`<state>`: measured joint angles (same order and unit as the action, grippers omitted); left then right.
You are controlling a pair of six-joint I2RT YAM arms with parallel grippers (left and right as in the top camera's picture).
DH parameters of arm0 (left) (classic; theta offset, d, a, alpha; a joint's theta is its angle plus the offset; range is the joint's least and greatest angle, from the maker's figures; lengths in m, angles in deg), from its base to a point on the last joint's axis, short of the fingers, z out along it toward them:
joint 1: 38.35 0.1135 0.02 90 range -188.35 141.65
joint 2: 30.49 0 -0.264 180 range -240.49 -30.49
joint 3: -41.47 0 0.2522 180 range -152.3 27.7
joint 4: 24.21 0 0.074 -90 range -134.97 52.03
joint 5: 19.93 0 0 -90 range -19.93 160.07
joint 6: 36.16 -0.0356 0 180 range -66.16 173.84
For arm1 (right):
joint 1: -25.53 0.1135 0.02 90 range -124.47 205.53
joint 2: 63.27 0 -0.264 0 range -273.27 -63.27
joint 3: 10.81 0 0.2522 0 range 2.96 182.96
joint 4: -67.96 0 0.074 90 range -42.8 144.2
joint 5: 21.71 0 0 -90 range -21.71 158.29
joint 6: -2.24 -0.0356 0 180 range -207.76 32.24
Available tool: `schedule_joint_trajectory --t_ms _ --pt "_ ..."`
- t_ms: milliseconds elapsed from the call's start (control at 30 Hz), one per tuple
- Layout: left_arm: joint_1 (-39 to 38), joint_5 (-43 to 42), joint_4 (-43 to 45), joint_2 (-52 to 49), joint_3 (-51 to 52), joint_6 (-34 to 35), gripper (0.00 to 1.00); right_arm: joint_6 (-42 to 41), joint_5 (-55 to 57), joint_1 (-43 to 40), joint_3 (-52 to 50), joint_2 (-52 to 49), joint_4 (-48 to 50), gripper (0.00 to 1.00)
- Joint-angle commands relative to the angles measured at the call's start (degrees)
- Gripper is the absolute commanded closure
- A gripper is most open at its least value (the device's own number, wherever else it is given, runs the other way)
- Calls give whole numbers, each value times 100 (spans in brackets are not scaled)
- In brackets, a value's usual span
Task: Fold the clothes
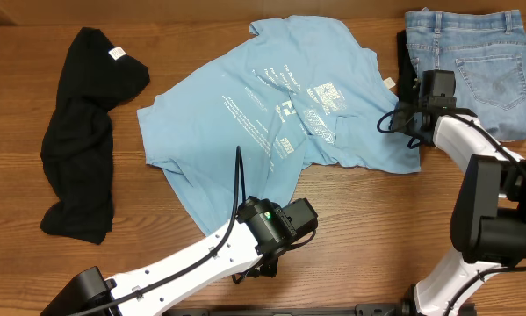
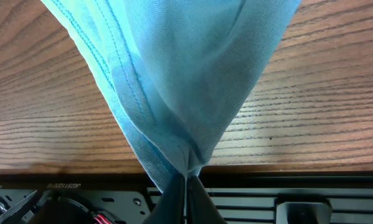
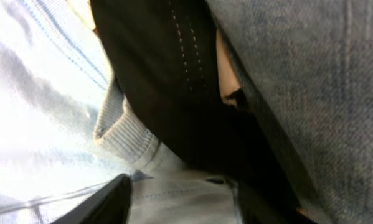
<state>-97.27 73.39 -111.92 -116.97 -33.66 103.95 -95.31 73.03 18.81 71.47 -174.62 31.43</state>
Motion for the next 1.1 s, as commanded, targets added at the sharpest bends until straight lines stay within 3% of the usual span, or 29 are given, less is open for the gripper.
schedule_joint_trajectory --t_ms 0,200,400,667,900,1067 --pt "-24 120 57 79 48 133 96 -2 33 -9 -20 -205 -26 52" --pt "-24 136 74 79 48 133 96 -22 37 -11 -13 -179 -46 67" --pt "-24 190 103 79 48 133 96 -22 37 -15 101 101 -208 96" --pt "66 299 120 79 46 129 96 -138 35 -15 232 378 -710 96" --pt "1233 334 103 107 -39 -627 96 -343 33 -22 1401 1410 -2800 96" --pt "2127 702 -221 863 -466 -1167 96 -599 -330 -474 1659 2284 -3991 96"
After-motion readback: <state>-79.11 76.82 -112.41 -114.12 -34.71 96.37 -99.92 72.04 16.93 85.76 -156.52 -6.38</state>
